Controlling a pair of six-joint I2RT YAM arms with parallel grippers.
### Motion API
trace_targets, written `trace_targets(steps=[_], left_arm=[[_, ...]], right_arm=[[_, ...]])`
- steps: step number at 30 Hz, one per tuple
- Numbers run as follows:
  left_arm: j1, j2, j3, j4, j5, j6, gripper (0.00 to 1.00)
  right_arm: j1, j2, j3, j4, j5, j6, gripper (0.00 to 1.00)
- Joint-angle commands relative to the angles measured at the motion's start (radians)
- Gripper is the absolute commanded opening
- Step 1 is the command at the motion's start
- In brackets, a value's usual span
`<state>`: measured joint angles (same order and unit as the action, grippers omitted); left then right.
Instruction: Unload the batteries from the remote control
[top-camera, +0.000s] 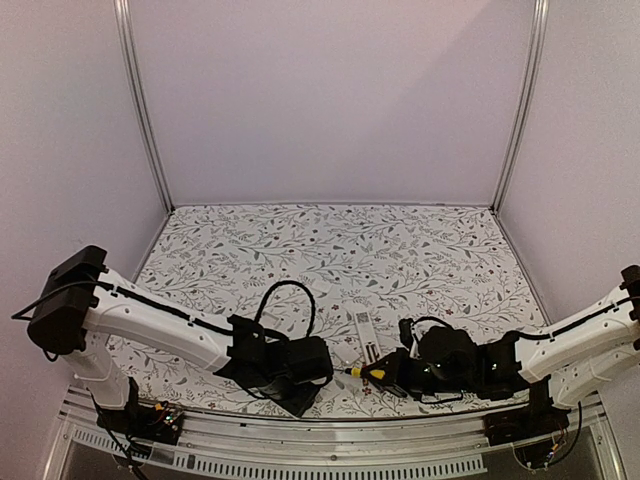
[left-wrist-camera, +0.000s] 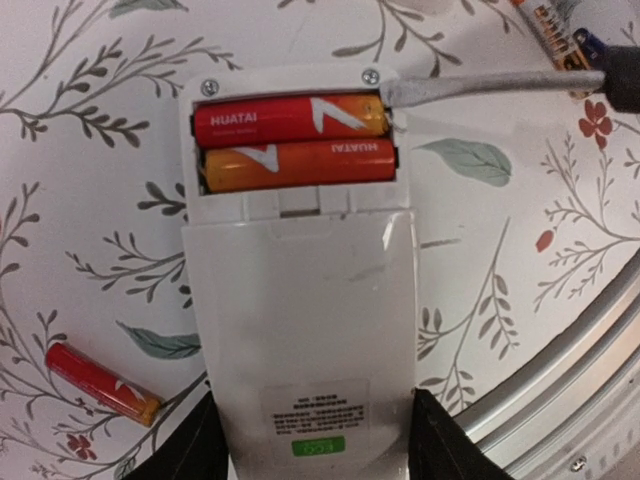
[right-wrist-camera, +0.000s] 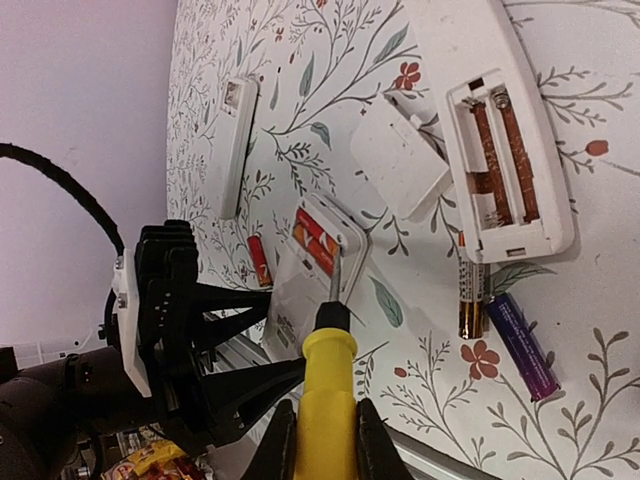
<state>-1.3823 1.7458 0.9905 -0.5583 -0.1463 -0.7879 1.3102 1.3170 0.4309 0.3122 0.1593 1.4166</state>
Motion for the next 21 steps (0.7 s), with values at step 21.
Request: trace_targets(steps=[21], left_arm=[[-0.007, -0.095, -0.143, 0.285, 0.161, 0.238, 0.20]], right_arm=[[0.029, -0.135, 0.183, -0.515, 0.195, 0.067, 0.00]])
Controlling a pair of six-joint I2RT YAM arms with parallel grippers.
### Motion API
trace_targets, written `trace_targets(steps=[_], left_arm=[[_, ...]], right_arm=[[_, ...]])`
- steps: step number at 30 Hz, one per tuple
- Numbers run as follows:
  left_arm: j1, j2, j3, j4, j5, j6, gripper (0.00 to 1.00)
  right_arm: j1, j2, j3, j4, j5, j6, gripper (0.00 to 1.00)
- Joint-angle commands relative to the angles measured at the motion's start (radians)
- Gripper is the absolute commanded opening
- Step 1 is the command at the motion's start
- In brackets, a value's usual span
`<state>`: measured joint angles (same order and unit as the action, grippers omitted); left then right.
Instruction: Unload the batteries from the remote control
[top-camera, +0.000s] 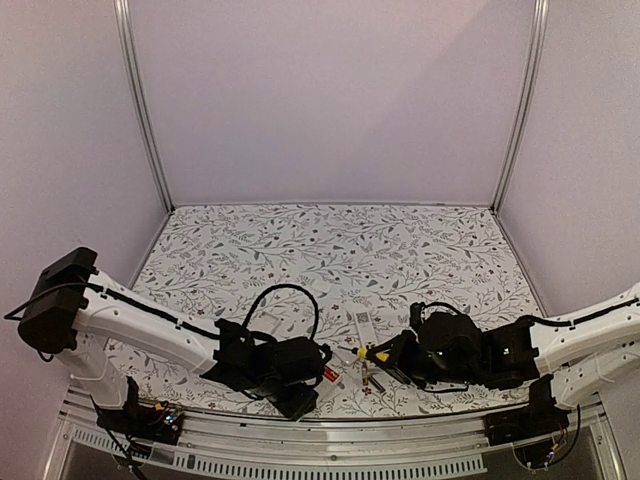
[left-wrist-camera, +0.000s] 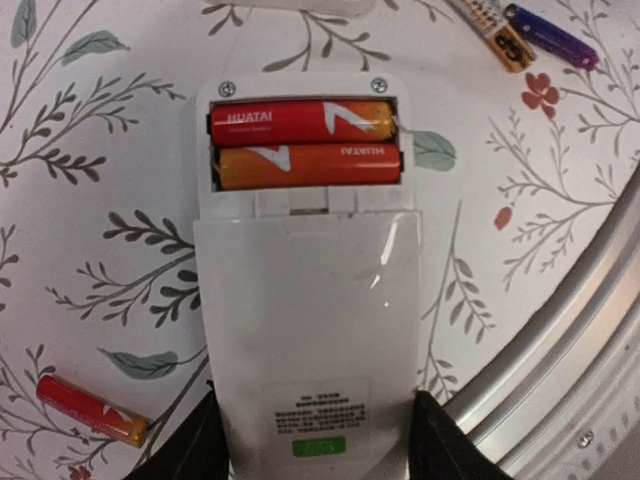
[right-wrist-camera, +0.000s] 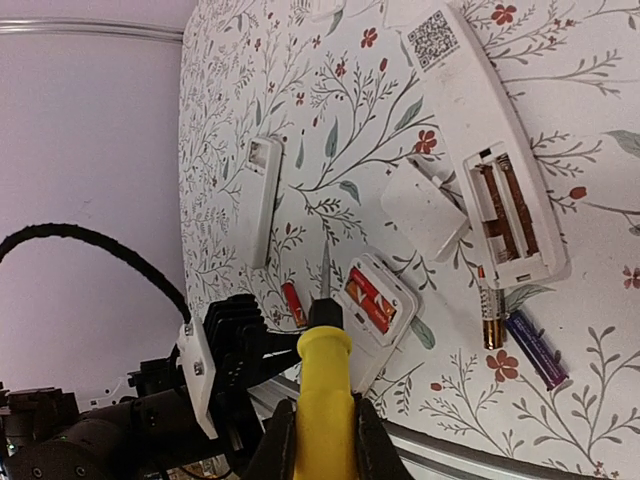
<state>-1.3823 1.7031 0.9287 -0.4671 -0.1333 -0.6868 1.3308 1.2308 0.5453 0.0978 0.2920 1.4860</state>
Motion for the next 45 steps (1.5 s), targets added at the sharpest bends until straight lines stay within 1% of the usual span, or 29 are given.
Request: trace_targets(steps=[1, 4, 5, 8, 12, 16, 22, 27, 29, 35, 40, 45], left_arm=[[0.002, -0.074, -0.097, 0.211, 0.175, 0.178, 0.20], [0.031, -0.120, -0.113, 0.211, 0.246, 0.324, 0.20], [0.039, -0.126, -0.109, 0.199, 0.271, 0.396, 0.20], [0.057, -0.122, -0.077, 0.141, 0.335, 0.547, 0.20], [0.058, -0.069, -0.029, 0.063, 0.341, 0.708, 0.20], [0.057, 0.011, 0.003, 0.015, 0.275, 0.815, 0.18], [0.057, 0.060, 0.017, 0.021, 0.218, 0.913, 0.20], [0.057, 0.056, 0.010, 0.039, 0.206, 0.986, 0.21], [0.058, 0.054, 0.000, 0.051, 0.202, 0.999, 0.22], [0.060, 0.065, -0.005, 0.061, 0.190, 1.013, 0.26], [0.061, 0.070, -0.007, 0.058, 0.192, 1.015, 0.25], [0.061, 0.077, -0.010, 0.058, 0.192, 1.017, 0.24]], right_arm=[[0.008, -0.058, 0.083, -0.332, 0.065, -0.027, 0.00], [-0.009, -0.083, 0.120, -0.380, 0.021, -0.161, 0.00], [-0.015, -0.085, 0.134, -0.402, 0.001, -0.195, 0.00], [-0.020, -0.082, 0.166, -0.447, -0.054, -0.335, 0.00], [-0.025, -0.096, 0.166, -0.479, -0.129, -0.488, 0.00], [-0.033, -0.130, 0.147, -0.493, -0.183, -0.549, 0.00], [-0.034, -0.184, 0.091, -0.433, -0.276, -0.658, 0.00], [-0.034, -0.185, 0.048, -0.442, -0.281, -0.713, 0.00], [-0.034, -0.185, 0.038, -0.432, -0.321, -0.736, 0.00], [-0.034, -0.172, 0.031, -0.402, -0.362, -0.804, 0.00], [-0.034, -0.150, 0.034, -0.427, -0.361, -0.845, 0.00], [-0.034, -0.160, 0.044, -0.476, -0.322, -0.853, 0.00]])
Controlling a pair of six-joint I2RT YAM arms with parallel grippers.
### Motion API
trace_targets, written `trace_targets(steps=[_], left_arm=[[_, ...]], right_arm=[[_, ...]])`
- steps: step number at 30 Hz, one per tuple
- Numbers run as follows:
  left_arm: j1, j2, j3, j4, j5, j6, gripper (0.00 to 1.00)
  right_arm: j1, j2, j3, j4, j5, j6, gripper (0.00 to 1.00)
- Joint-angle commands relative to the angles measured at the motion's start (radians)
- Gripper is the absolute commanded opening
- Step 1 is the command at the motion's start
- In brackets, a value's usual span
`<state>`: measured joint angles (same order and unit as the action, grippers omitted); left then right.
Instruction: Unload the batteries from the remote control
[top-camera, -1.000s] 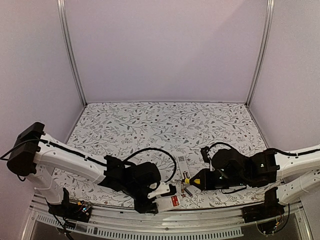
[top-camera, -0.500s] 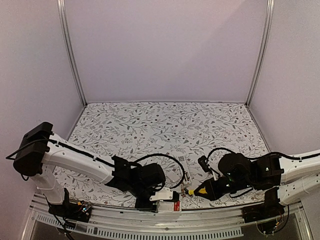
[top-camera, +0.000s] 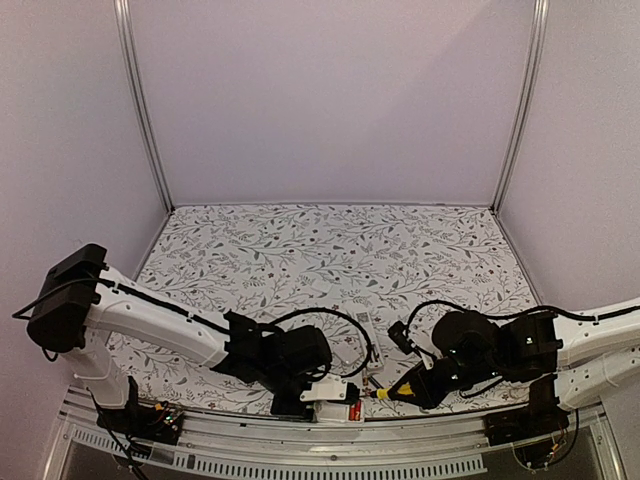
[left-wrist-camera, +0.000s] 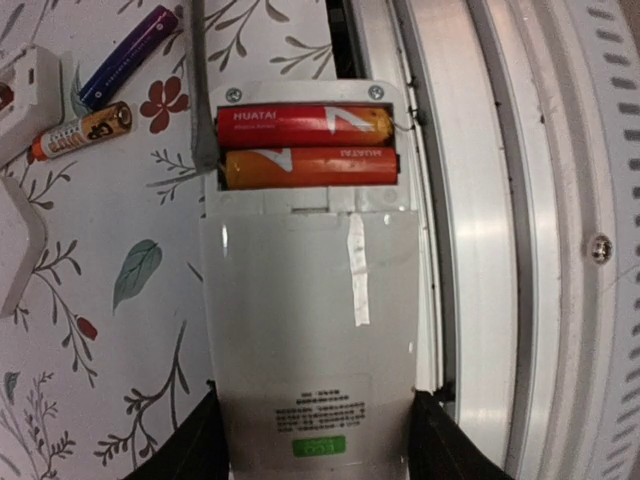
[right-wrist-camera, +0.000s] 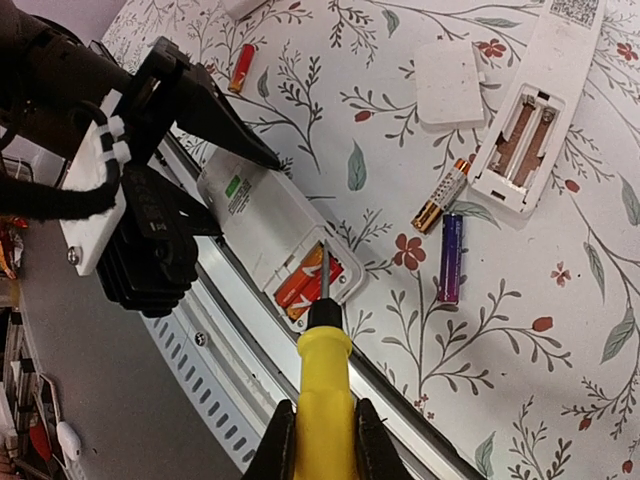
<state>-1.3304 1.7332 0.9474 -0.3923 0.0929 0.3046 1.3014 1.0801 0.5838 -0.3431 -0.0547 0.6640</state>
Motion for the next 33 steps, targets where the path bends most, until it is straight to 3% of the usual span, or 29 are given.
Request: trace_targets(steps=[1, 15, 33], left_arm=[[0.009, 0.050, -0.029, -0.019, -0.036, 0.026, 0.23], [0.015, 0.069, -0.023, -0.019, -0.051, 0.030, 0.21], [0.016, 0.075, -0.025, -0.018, -0.053, 0.029, 0.19]], right_arm=[[-0.004, -0.018, 0.005, -0.039, 0.029, -0.032, 0.00], [-0.004, -0.127, -0.005, -0.109, 0.049, -0.019, 0.00], [-0.005, -0.081, -0.037, -0.024, 0.031, -0.015, 0.00]])
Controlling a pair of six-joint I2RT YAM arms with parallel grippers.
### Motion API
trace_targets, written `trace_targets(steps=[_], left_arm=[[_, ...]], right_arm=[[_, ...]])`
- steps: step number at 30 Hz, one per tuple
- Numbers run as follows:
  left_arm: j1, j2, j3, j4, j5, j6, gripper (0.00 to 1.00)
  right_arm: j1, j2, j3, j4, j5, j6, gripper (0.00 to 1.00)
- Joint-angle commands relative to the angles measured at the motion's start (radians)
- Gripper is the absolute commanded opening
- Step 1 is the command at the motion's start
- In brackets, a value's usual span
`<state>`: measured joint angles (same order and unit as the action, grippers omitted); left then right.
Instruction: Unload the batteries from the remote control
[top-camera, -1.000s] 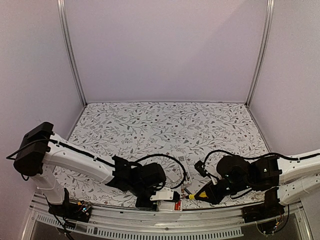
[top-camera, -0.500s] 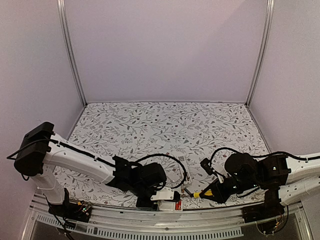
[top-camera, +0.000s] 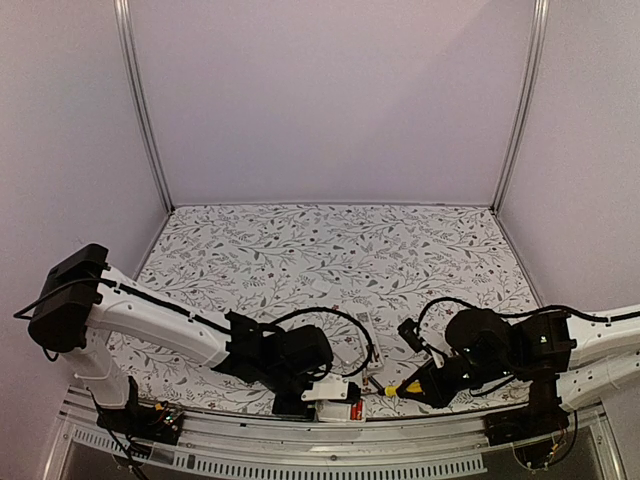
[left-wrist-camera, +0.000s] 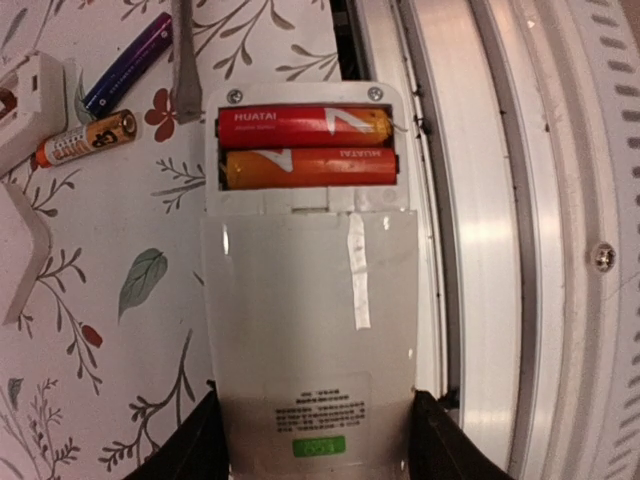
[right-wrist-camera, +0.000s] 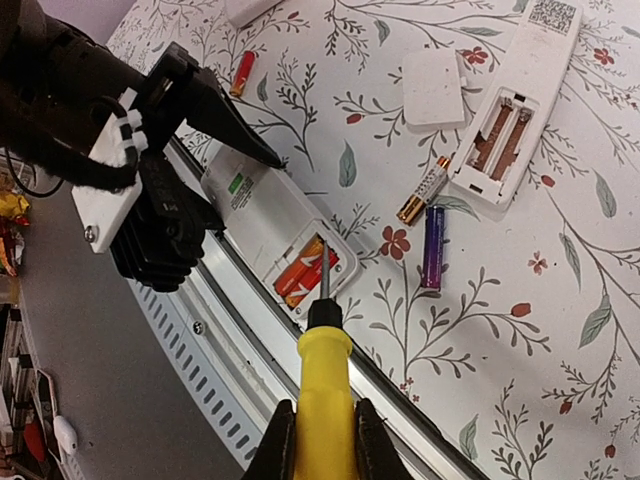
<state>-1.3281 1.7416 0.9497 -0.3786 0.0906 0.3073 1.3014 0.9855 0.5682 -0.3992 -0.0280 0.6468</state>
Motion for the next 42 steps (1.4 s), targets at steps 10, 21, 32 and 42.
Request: trace_targets(steps=[10, 21, 32, 42], left_arm=[[0.013, 0.071, -0.028, -0.029, -0.051, 0.026, 0.18], [0.013, 0.076, -0.029, -0.029, -0.052, 0.027, 0.18], [0.013, 0.080, -0.028, -0.029, -0.051, 0.027, 0.17], [0.013, 0.083, -0.029, -0.029, -0.056, 0.025, 0.16]], right_arm=[[-0.013, 0.019, -0.036, 0.044, -0.009, 0.005, 0.00], [-0.017, 0.019, -0.055, 0.054, -0.029, 0.011, 0.00], [-0.031, -0.044, -0.051, 0.079, -0.020, 0.040, 0.00], [-0.031, 0.015, -0.049, 0.105, -0.060, 0.019, 0.00]])
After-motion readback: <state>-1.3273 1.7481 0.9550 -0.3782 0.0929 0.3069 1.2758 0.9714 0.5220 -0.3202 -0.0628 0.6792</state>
